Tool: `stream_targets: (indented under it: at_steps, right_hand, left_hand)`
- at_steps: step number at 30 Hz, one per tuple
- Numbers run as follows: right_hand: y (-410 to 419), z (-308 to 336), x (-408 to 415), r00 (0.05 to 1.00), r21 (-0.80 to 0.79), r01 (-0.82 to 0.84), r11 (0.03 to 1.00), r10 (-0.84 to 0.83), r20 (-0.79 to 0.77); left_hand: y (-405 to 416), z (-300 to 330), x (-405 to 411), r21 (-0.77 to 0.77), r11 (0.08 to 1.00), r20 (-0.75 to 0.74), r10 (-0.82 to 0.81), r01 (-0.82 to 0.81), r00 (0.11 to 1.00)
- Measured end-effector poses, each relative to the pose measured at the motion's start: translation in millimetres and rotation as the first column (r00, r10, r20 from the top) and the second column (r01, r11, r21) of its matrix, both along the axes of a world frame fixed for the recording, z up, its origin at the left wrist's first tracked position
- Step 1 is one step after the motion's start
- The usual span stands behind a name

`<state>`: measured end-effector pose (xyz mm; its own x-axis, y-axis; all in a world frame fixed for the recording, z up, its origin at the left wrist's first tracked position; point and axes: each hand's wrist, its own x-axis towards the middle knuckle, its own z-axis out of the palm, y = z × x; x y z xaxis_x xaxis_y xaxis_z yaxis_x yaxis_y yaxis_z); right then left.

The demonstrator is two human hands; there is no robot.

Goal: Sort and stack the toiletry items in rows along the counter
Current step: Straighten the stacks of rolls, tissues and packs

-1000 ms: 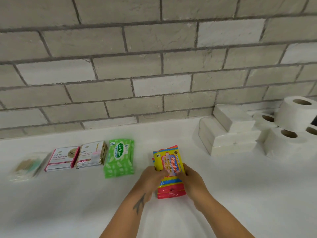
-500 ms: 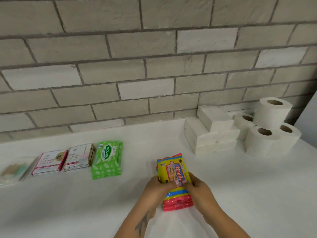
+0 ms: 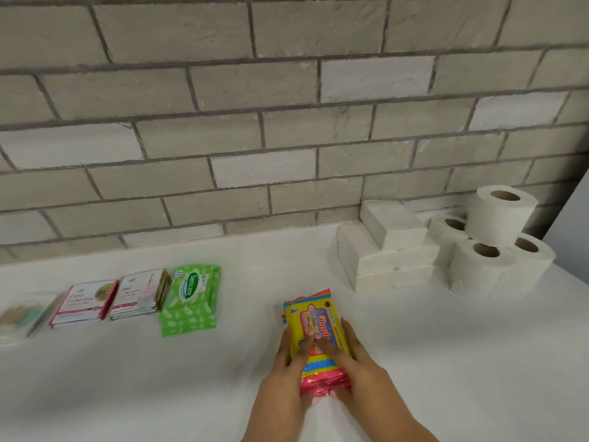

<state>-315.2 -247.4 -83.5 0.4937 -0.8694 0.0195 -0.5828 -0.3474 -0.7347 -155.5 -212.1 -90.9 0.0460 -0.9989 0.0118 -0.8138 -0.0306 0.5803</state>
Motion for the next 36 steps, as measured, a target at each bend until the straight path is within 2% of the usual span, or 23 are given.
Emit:
stream_targets:
  at_steps: [2, 8, 11, 15, 21, 24, 26, 29, 31, 33, 34, 36]
  right_hand:
    - [-3.0, -2.3, -0.9, 0.999, -0.041, -0.019, 0.999, 0.018, -0.028]
    - [-25.9, -4.1, 8.5, 1.0, -0.093, 0.015, 0.996, -0.014, 0.011]
    - [-43.6, -3.9, 14.3, 0.999, -0.057, 0.035, 0.998, -0.034, 0.02]
    - [-66.0, -1.4, 21.0, 0.997, -0.029, 0.06, 0.998, -0.058, 0.046]
    - [-96.6, 3.0, 29.8, 0.994, -0.183, 0.035, 0.983, -0.052, -0.093]
    - [-109.2, 3.1, 36.2, 0.962, -0.272, 0.025, 0.962, -0.097, -0.256]
    - [-113.3, 2.7, 42.0, 0.945, -0.343, 0.013, 0.939, -0.124, -0.303]
    - [-121.7, 0.4, 47.4, 0.89, -0.37, -0.019, 0.929, -0.153, -0.429]
    - [-127.4, 0.4, 50.1, 0.875, -0.419, -0.001, 0.908, -0.202, -0.439]
    - [-128.1, 7.0, 52.4, 0.89, -0.422, -0.015, 0.906, -0.18, -0.418]
    - [-127.4, 9.5, 52.7, 0.909, -0.411, -0.007, 0.911, -0.165, -0.382]
    - [-127.8, 14.5, 52.7, 0.903, -0.352, -0.039, 0.935, -0.118, -0.412]
  left_hand:
    - [-2.9, -2.4, 0.1, -0.001, 1.0, 0.015, -0.01, 0.01, 1.0]
    - [-24.2, -3.3, 2.8, -0.001, 1.0, -0.067, -0.019, 0.019, 0.998]
    - [-39.4, -1.9, 3.7, -0.02, 1.0, -0.119, 0.017, -0.019, 0.993]
    - [-67.8, -7.9, 10.0, -0.031, 0.999, -0.079, 0.031, -0.033, 0.996]
    - [-103.2, -14.4, 17.5, -0.079, 0.997, -0.08, 0.011, -0.017, 0.997]
    - [-118.2, -15.1, 20.8, -0.074, 0.997, -0.057, 0.016, -0.02, 0.998]
    - [-125.6, -14.4, 22.3, -0.069, 0.997, -0.027, 0.018, -0.02, 0.999]
    - [-134.2, -11.9, 24.7, -0.054, 0.998, 0.002, 0.032, -0.032, 0.999]
    - [-138.7, -10.8, 25.2, -0.048, 0.998, 0.006, 0.03, -0.029, 1.0]
    - [-141.6, -9.2, 25.7, -0.047, 0.999, 0.016, 0.029, -0.028, 0.999]
    - [-142.7, -8.1, 25.7, -0.047, 0.999, 0.025, 0.029, -0.028, 0.999]
    - [-144.2, -5.7, 26.1, -0.049, 0.998, 0.042, 0.028, -0.026, 0.999]
